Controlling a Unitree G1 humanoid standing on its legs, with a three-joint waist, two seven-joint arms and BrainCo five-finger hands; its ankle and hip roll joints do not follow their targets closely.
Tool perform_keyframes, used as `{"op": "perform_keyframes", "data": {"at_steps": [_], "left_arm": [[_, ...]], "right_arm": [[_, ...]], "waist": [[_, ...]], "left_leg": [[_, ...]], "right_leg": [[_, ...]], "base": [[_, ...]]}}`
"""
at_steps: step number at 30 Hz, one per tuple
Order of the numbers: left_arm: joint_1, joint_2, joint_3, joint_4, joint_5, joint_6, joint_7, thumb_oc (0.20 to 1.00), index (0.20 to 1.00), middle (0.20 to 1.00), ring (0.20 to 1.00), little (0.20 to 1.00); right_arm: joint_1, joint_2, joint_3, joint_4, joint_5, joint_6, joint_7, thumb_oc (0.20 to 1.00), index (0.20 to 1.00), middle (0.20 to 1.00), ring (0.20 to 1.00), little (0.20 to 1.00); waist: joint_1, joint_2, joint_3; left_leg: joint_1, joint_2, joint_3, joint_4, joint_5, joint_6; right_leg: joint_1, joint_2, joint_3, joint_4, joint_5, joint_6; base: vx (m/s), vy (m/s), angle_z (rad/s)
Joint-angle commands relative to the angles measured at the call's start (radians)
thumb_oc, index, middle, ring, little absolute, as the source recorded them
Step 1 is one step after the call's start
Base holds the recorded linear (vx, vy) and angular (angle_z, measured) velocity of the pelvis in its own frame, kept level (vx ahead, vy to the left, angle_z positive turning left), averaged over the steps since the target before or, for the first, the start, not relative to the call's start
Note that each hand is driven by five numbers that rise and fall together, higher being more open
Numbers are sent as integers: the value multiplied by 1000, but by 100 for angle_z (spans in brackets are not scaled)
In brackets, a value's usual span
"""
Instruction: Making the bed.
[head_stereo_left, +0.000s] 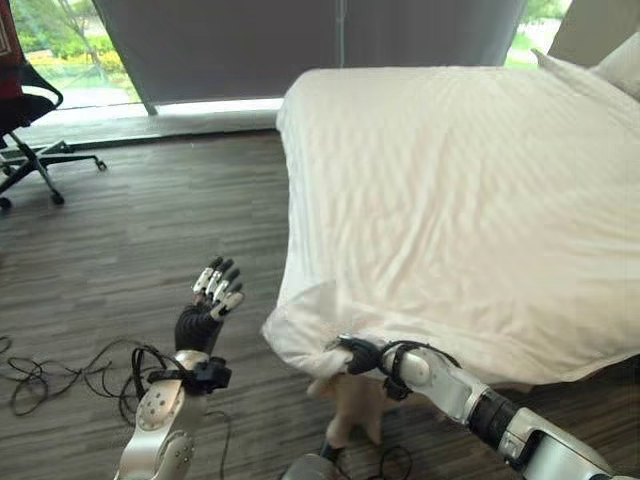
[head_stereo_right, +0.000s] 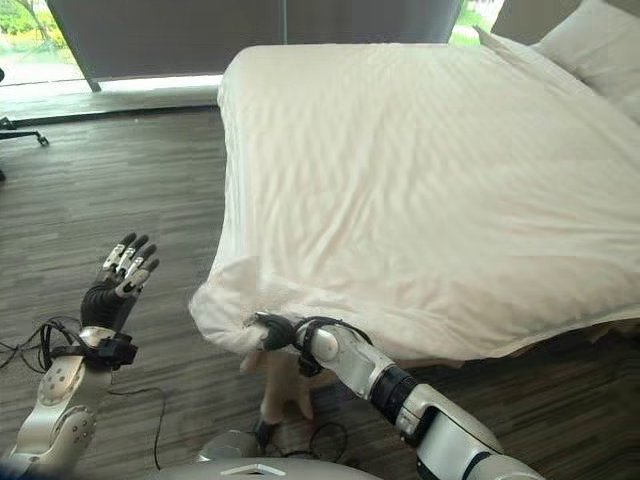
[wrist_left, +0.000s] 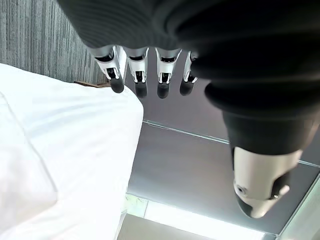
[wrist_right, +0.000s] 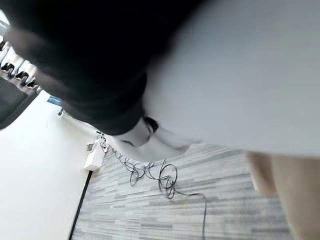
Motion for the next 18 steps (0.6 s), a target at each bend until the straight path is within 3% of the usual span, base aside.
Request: {"op": "perform_keyframes", "data": {"at_steps": [1,6,12,13,18], "left_arm": [[-62,13,-8,-7,58,-28,-1,1000,1000,1000,1000,1000],[-126,24,-42,-7,64,-22,7,1000,1000,1000,1000,1000],[-164,37,-65,-12,53,-16,13,1000,1000,1000,1000,1000],[-167,41,-65,-13,54,-16,16,1000,1000,1000,1000,1000],[-181,51,-68,-8,48,-9,15,1000,1000,1000,1000,1000]], "right_arm": [[-17,78,111,-52,154,-15,149,200,200,200,200,200],[-65,159,181,-17,350,60,186,200,200,200,200,200],[-112,195,208,6,412,81,183,200,200,200,200,200],[-122,197,205,16,415,86,178,1000,1000,1000,1000,1000],[-178,193,200,31,392,84,179,1000,1000,1000,1000,1000]], "waist": [[8,28,51],[24,14,53],[38,7,57],[41,7,56],[52,2,50]], "left_leg": [[13,9,85,1,11,26],[12,13,69,-2,16,25],[6,13,55,-4,24,24],[5,12,54,-4,24,24],[7,14,63,-5,24,25]], "right_leg": [[-28,-30,-3,49,61,40],[-23,-25,-5,54,58,33],[-21,-23,-16,54,58,30],[-20,-23,-15,53,59,30],[-20,-24,-14,42,72,33]], "base": [[28,-22,-11],[-4,-24,-3],[-7,-16,9],[-13,-3,4],[-1,1,1]]}}
